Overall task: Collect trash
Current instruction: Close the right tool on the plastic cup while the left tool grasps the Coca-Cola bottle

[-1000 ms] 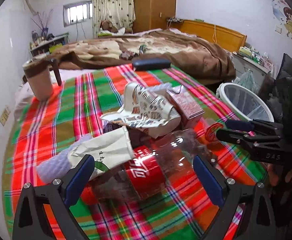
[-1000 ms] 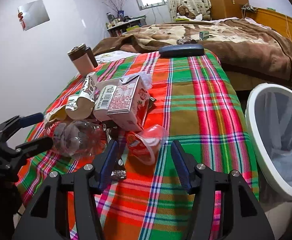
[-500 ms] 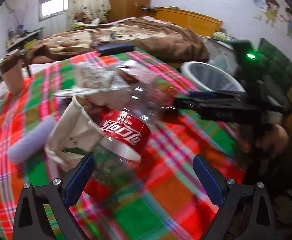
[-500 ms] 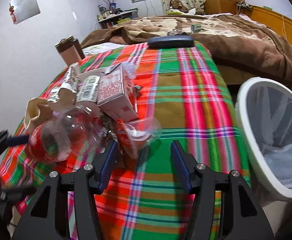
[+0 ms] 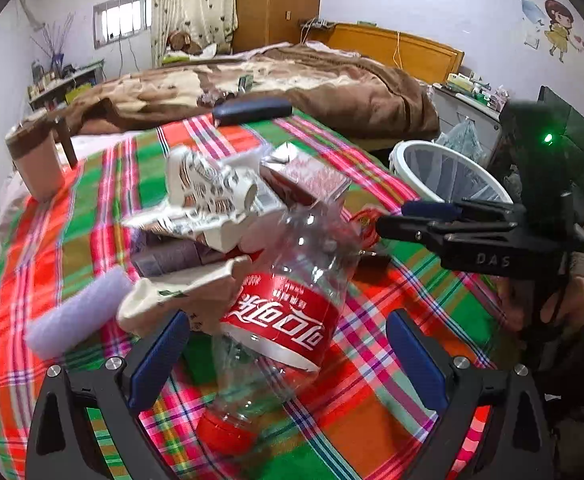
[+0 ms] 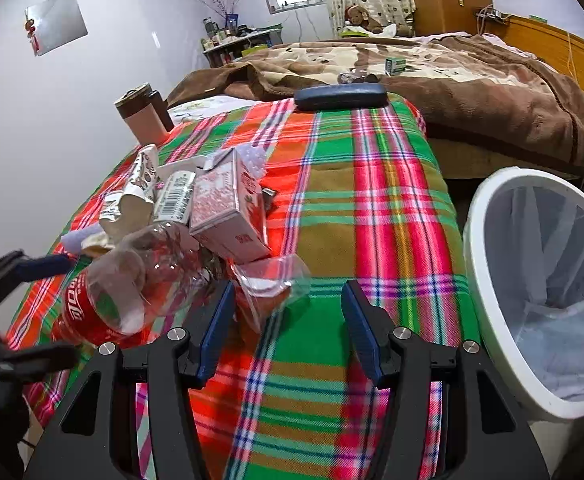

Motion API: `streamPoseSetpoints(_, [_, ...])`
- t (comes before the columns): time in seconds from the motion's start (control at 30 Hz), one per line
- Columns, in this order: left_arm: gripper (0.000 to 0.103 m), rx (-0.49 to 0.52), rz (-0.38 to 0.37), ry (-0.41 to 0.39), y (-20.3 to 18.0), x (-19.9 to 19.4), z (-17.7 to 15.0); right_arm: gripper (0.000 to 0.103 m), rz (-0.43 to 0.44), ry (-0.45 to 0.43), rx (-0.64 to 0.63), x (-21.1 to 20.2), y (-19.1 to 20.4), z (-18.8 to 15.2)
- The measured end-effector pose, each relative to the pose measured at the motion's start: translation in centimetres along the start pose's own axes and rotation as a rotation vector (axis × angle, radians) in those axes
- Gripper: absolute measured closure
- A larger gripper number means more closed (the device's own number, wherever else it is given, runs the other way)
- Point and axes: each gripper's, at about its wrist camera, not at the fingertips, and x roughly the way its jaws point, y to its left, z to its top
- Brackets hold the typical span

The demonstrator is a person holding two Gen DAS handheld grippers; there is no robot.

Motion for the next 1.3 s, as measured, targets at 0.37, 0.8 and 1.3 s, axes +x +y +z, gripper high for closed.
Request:
streamPoseSetpoints(0.37, [0.024, -0.09, -0.065, 0.023, 0.3, 1.2, -0.8, 0.046, 0.055, 0.079, 0.016, 2.1, -0.4, 0.6])
streamPoseSetpoints(0.8, [0.026, -0.076, -0.024, 0.02, -0.2, 1.8, 0.5, 0.058, 0.055, 0.032, 0.071, 0.8, -1.8, 0.0])
streamPoseSetpoints(1.3, [0.026, -0.129, -0.034, 0.064, -0.5, 4.1, 1.6, 0.058, 0.047, 0.014, 0.112, -0.9, -3.1, -1.1])
